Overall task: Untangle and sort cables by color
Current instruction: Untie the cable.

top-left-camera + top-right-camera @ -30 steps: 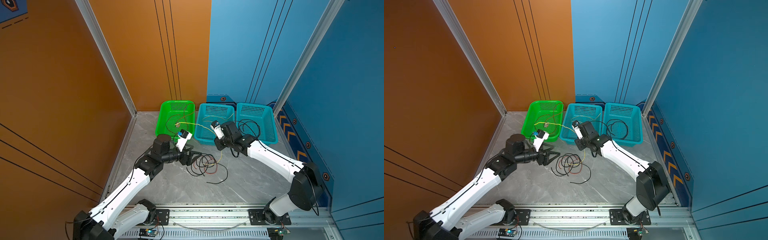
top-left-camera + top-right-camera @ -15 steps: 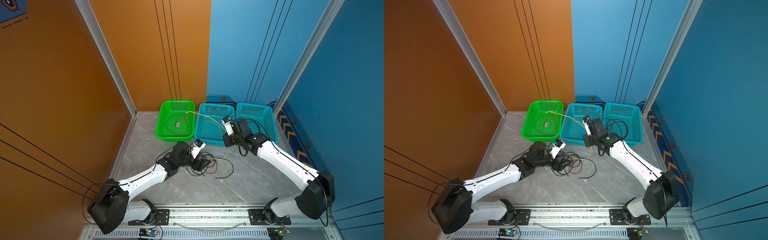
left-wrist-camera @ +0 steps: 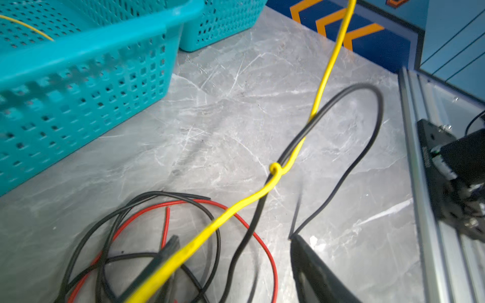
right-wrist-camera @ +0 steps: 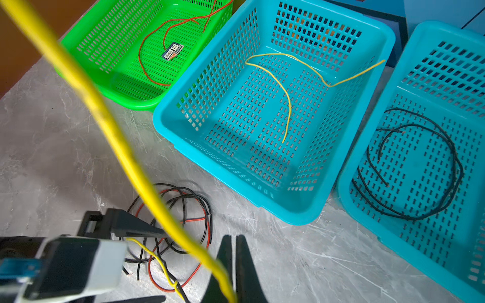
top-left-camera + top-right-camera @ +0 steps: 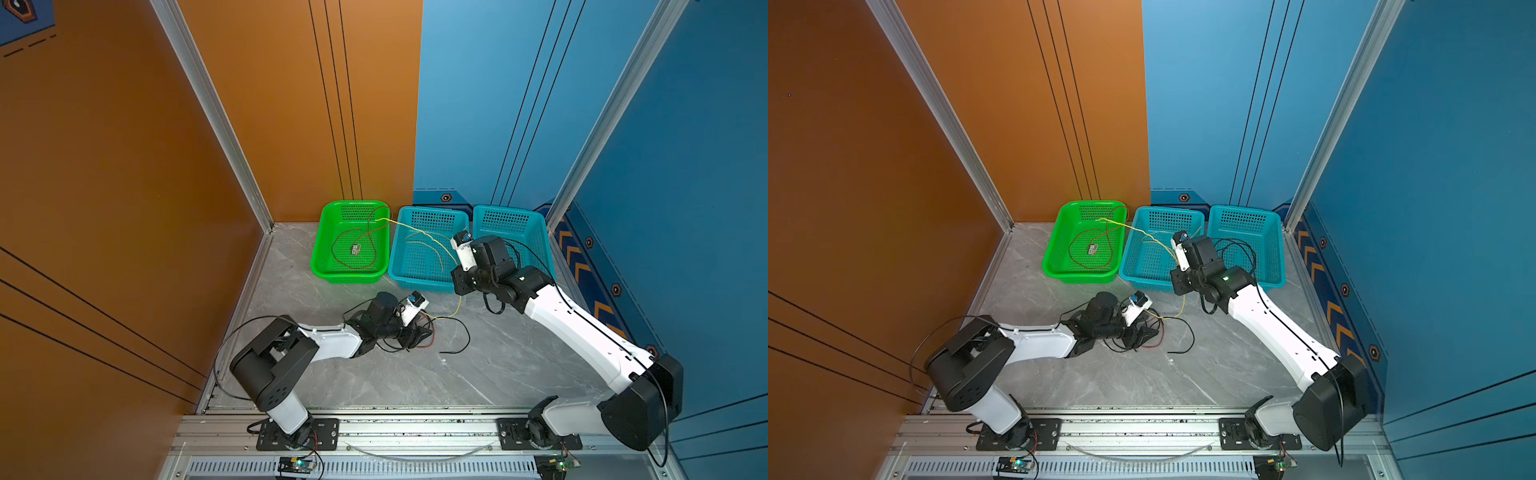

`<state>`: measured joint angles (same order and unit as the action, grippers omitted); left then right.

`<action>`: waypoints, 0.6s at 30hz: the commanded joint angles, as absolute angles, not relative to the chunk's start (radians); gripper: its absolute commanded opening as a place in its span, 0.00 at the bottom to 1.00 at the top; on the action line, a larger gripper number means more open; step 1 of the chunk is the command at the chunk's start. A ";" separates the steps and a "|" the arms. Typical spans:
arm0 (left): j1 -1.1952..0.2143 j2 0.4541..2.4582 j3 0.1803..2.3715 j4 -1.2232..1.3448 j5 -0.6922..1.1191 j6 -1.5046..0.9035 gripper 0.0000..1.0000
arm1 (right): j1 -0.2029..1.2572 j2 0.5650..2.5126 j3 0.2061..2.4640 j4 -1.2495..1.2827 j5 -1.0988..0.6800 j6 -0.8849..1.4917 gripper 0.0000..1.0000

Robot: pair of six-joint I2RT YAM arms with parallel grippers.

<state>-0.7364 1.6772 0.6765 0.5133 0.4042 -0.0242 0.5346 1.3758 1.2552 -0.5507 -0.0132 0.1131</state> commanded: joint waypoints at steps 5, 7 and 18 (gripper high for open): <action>-0.753 1.749 0.739 0.592 0.445 -0.036 0.06 | 0.511 1.332 1.239 -0.592 -0.029 0.136 0.00; -0.749 1.738 0.727 0.595 0.441 -0.039 0.00 | 0.502 1.323 1.233 -0.600 -0.009 0.134 0.00; -0.675 1.553 0.584 0.597 0.412 -0.059 0.00 | 0.406 1.263 1.224 -0.644 0.093 0.120 0.00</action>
